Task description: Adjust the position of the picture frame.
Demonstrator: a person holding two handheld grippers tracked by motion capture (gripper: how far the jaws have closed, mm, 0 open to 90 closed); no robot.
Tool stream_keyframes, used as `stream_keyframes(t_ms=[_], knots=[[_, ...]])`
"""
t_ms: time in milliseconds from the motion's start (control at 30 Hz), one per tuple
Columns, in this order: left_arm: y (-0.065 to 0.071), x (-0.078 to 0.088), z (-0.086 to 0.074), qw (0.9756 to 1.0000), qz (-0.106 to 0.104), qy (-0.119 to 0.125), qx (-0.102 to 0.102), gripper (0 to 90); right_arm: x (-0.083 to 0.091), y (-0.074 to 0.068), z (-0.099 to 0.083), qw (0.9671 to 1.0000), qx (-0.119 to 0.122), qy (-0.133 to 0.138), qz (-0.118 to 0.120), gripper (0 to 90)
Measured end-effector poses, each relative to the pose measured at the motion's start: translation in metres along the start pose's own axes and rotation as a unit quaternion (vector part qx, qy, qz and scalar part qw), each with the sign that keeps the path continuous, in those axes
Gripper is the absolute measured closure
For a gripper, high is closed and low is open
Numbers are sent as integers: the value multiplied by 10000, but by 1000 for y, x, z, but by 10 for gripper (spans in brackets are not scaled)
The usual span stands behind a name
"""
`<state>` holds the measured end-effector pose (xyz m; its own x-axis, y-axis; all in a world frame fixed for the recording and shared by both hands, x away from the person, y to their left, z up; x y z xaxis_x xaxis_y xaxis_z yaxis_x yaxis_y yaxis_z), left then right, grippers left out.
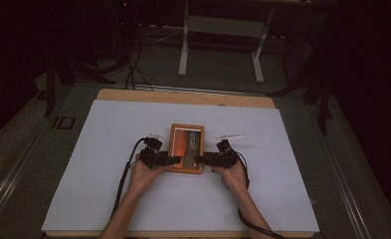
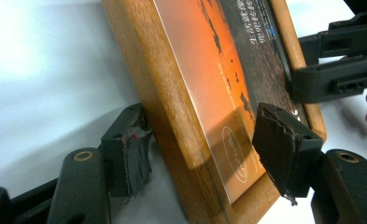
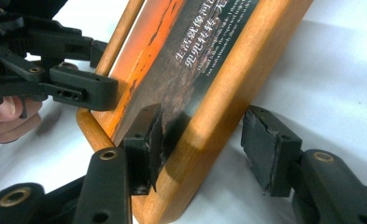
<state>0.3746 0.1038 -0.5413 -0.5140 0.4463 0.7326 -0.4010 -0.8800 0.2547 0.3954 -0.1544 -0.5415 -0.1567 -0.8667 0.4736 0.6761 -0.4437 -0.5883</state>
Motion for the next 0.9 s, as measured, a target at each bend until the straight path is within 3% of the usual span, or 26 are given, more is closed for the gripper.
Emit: stream_keyframes(t_ms=[200,367,633,900], knots=[[6,4,-6,10000,-14,-48,-37,396,4,-2,-2,10000,-42,24,-24,499],[15,5,-11,9998,-161,-149,-29,403,11,-5,-10,9998,-100,147,-17,515],[26,8,-14,9992,-283,-241,-169,420,21,-17,-13,9998,58,115,-167,553],[21,4,-13,9985,-476,-267,-101,420,21,-10,-17,9998,-124,140,23,540]])
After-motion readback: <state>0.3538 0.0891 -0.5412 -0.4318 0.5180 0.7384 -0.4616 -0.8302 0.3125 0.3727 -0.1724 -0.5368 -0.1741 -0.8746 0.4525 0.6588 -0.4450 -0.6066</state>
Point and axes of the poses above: each handheld gripper's, and its own axes: x roughly backward along the jaws, z roughly out of its top, y roughly to its right, the point moved 1 cm from there along -x, roughly forward along the jaws, and after that the axes turned 14 degrees about z, right-handed, at the moved point
